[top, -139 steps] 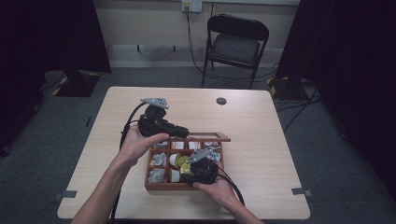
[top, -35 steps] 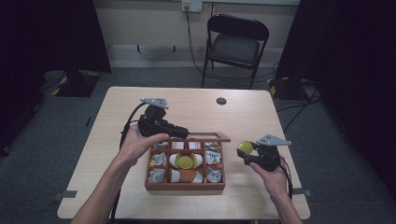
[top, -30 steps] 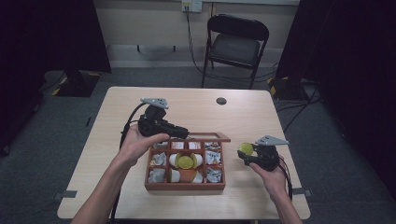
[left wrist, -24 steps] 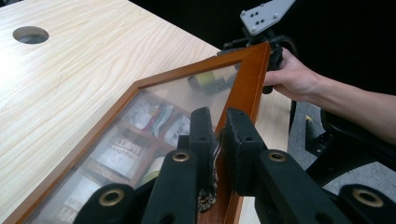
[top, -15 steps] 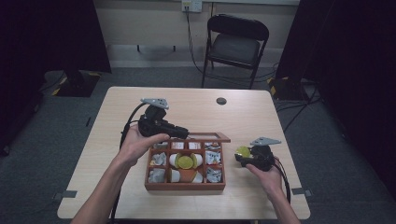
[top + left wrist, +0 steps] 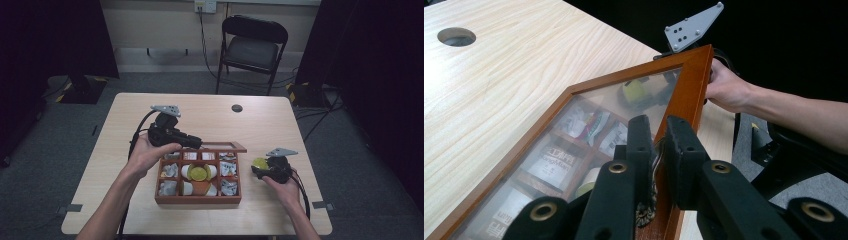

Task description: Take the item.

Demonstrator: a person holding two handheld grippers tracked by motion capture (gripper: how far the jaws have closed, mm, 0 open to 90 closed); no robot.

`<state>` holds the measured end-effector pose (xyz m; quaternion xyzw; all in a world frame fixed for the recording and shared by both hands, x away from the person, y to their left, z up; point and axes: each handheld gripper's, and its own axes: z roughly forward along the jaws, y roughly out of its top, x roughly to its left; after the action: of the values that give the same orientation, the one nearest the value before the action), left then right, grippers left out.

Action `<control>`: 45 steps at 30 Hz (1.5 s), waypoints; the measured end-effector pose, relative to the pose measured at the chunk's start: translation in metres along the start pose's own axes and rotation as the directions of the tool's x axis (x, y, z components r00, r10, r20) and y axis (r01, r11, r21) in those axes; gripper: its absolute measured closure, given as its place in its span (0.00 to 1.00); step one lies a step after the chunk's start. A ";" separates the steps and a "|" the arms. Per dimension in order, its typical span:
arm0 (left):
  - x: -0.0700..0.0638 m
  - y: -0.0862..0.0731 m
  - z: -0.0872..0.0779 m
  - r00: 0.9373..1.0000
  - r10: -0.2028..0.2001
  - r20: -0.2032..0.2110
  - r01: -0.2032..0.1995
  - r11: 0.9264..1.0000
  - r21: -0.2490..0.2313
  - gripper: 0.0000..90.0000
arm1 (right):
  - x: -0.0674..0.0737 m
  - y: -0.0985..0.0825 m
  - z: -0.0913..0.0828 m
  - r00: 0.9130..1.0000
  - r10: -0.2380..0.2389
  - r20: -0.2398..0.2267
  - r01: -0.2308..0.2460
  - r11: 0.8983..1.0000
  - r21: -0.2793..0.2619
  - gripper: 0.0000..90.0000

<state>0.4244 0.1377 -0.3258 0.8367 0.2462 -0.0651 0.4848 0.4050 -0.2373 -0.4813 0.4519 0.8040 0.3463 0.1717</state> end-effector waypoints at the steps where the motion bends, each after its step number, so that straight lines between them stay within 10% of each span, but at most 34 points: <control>1: 0.000 0.000 0.000 1.000 -0.001 -0.001 0.001 1.000 -0.002 0.91 | 0.000 0.000 0.000 1.000 0.004 0.000 -0.004 1.000 -0.002 0.45; 34: -0.002 0.001 0.001 1.000 0.002 -0.008 -0.002 1.000 0.013 0.91 | 0.002 0.003 -0.017 0.999 0.045 0.006 -0.045 0.998 -0.049 0.22; 45: -0.008 0.000 0.003 1.000 0.008 -0.022 -0.007 0.998 0.062 0.91 | -0.001 -0.027 -0.041 1.000 -0.005 0.014 0.004 1.000 0.014 0.21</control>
<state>0.4175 0.1325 -0.3250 0.8529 0.2466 -0.0614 0.4561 0.3651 -0.2645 -0.4720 0.4537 0.8061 0.3371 0.1751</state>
